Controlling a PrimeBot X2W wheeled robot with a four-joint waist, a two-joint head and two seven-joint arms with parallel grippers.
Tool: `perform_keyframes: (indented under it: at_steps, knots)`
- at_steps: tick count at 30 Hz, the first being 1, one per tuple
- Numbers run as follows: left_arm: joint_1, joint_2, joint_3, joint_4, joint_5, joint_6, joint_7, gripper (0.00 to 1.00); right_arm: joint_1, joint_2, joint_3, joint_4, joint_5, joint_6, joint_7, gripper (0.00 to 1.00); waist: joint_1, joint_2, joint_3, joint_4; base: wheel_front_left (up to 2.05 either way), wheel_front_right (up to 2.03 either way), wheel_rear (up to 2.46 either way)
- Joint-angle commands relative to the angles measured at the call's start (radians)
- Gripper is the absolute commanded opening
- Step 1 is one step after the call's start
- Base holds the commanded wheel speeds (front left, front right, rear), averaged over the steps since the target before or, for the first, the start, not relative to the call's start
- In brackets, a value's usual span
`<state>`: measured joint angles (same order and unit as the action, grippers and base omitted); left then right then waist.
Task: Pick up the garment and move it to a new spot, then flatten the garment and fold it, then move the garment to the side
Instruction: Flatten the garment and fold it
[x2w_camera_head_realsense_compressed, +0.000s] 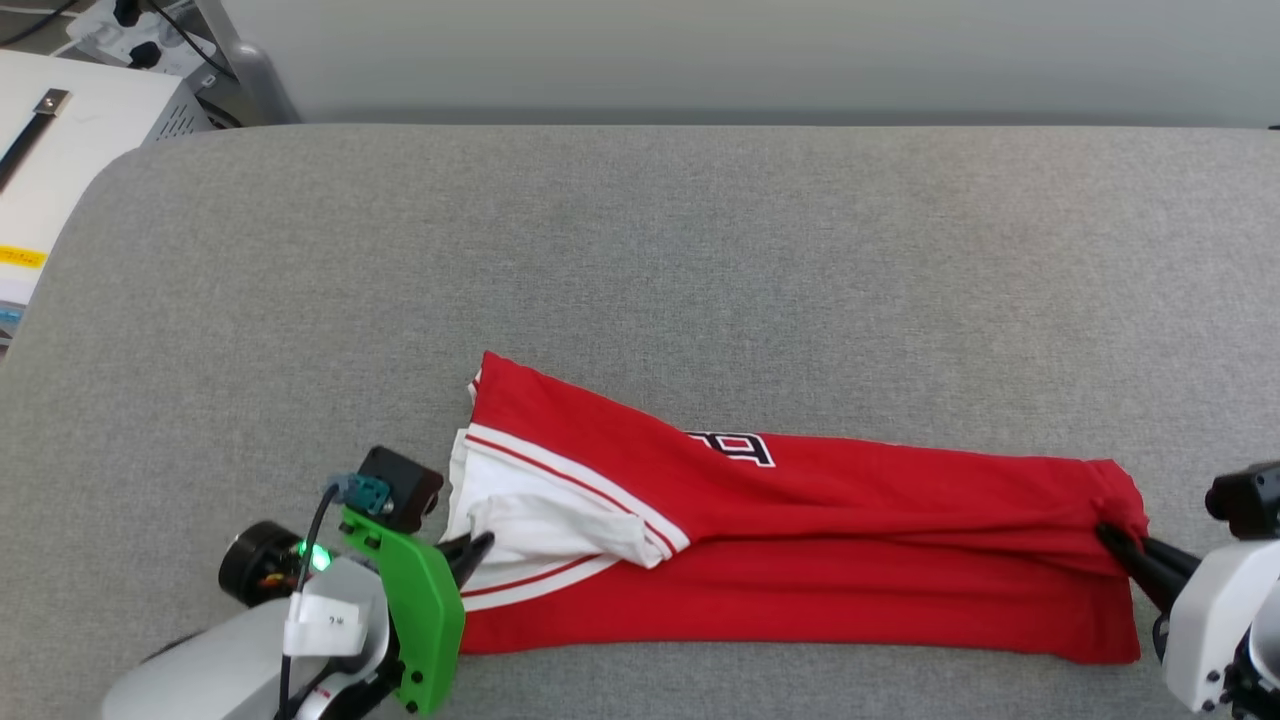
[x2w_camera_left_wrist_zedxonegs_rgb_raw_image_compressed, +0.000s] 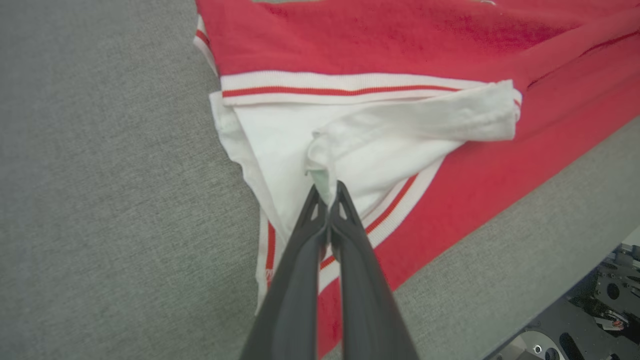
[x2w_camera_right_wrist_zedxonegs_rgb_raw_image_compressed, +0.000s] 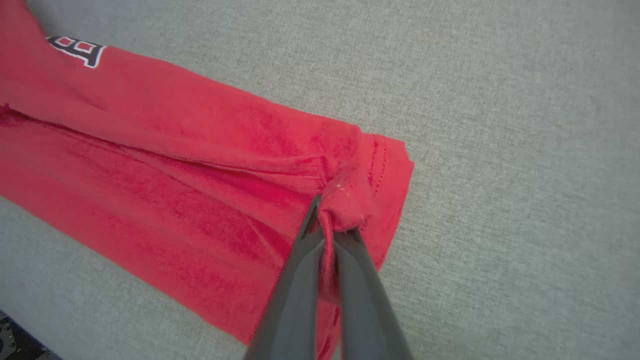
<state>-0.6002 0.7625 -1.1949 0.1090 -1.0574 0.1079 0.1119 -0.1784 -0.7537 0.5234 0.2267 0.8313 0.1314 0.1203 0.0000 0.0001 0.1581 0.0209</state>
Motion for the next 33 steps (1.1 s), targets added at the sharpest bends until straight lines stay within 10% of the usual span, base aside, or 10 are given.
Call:
perform_keyframes:
  at_steps: [1,5,6,7,8,24,33]
  knots:
    - [0.026,0.001,-0.002,0.010,-0.017,0.005,-0.011,0.00,0.025,0.013,-0.013,0.001,-0.010,-0.001,0.003,0.00,0.0000,-0.0001,0.010,-0.002,0.00,0.00,0.00]
    - [0.054,-0.023,-0.002,0.055,-0.024,0.011,-0.043,0.00,0.051,0.047,-0.029,0.027,-0.017,-0.001,0.012,0.00,0.0000,-0.0001,0.024,-0.004,0.00,0.00,0.00]
    - [0.057,-0.031,0.002,0.064,-0.025,0.016,-0.054,0.21,0.052,0.053,-0.030,0.030,-0.018,-0.001,0.013,0.09,0.0000,-0.0001,0.024,-0.003,0.00,0.00,0.00]
    - [0.060,-0.039,0.005,0.074,-0.023,0.024,-0.065,0.90,0.052,0.062,-0.036,0.033,-0.015,-0.001,0.011,0.77,0.0000,-0.0001,0.022,-0.003,0.00,0.00,0.00]
    - [0.063,-0.043,0.008,0.080,-0.019,0.031,-0.079,1.00,0.052,0.068,-0.040,0.031,-0.010,-0.001,0.008,1.00,0.0000,-0.0001,0.018,-0.003,0.00,0.00,0.00]
    - [0.149,-0.056,0.228,0.008,0.147,0.343,-0.372,1.00,0.138,-0.073,-0.293,-0.171,0.324,-0.001,0.179,1.00,0.0000,-0.0001,-0.042,0.008,0.00,0.00,0.00]
    - [0.283,-0.189,0.503,-0.077,0.405,0.400,-0.373,1.00,0.126,-0.062,-0.273,-0.067,0.357,-0.001,0.331,1.00,0.0000,-0.0001,0.004,0.042,0.00,0.00,0.00]
